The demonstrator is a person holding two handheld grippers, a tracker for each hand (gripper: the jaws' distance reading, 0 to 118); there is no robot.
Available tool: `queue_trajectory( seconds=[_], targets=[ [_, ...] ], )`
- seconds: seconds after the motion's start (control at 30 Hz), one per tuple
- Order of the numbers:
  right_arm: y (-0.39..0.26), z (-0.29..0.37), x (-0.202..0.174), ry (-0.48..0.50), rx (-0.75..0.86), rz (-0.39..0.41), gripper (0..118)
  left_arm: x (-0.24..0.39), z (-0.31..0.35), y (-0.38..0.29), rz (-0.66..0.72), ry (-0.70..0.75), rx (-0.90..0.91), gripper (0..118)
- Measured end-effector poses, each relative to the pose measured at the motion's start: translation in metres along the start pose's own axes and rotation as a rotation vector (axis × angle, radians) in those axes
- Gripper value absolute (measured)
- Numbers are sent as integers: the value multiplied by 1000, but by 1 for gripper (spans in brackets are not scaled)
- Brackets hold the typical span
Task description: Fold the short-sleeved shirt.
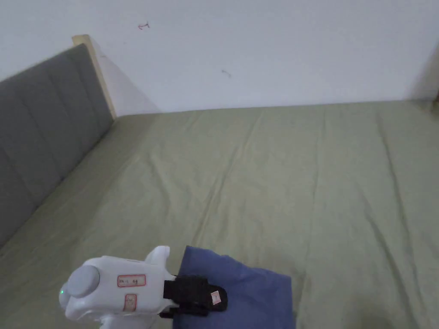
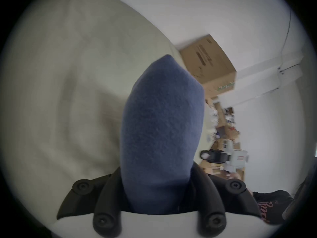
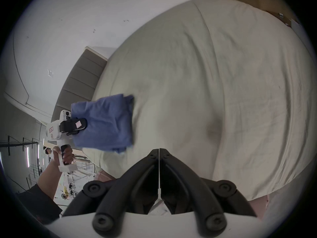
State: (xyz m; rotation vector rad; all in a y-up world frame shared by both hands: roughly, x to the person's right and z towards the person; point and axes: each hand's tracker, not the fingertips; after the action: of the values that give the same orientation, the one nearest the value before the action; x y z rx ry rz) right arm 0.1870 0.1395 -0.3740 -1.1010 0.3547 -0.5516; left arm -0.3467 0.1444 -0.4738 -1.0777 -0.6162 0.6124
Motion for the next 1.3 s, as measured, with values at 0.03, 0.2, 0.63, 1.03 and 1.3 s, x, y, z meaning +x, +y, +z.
queue_trajectory(
  seconds=[0.03,0.2,0.63,1.03,1.3],
  targets=[
    [-1,3,-10,6,9,-4,0,-15,25,10,-3,66,14,22],
    [-2,10,-40,-15,20,-4,0,-95,115,47,112,292,-29,22],
    [2,10,-81,-114,27,97,0,-167,200,76,94,1034,23,89],
    [-1,11,-83,-87,32,144,0,-35,93,3,-87,699,201,0],
    [0,58,-82,-80,254,168,0,127,12,-60,-314,374,522,0]
  ],
)
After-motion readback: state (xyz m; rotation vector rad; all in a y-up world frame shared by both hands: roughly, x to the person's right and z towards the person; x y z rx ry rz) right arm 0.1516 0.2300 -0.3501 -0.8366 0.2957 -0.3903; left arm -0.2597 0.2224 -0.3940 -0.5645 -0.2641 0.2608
